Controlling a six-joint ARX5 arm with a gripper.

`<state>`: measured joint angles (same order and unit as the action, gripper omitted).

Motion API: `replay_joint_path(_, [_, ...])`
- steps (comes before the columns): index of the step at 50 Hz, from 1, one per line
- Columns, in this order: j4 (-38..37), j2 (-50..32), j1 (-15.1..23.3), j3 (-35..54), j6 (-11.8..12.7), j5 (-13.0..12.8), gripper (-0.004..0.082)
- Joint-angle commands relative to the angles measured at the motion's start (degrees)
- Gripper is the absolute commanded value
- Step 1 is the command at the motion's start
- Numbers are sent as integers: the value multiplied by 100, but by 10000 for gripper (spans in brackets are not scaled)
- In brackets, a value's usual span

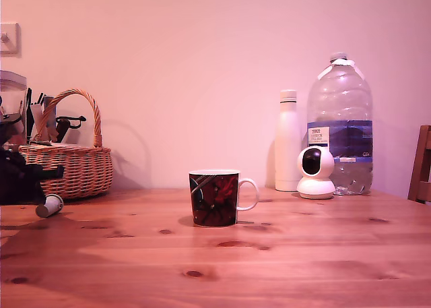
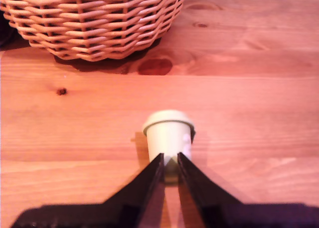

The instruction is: Pick up the coffee capsules from the table one by one and drop them inside the nearest coffee cup

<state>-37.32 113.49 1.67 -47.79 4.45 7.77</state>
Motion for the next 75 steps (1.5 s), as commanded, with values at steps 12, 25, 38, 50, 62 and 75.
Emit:
replay_joint_path(12, [640,-566,31,50,-201,249,58])
replay_joint_path(25, [1255,-1156,63,50,-647,341,59])
replay_joint_path(38, [1475,-1311,63,50,-800,785,579])
replay_joint_path(50, [1606,-1309,85,50,-1049,787,607])
replay_joint_path(62, [1298,-1078,186,50,-1161,901,607])
replay_joint_path(75, [623,-570,352,-4,-1353,1473,607])
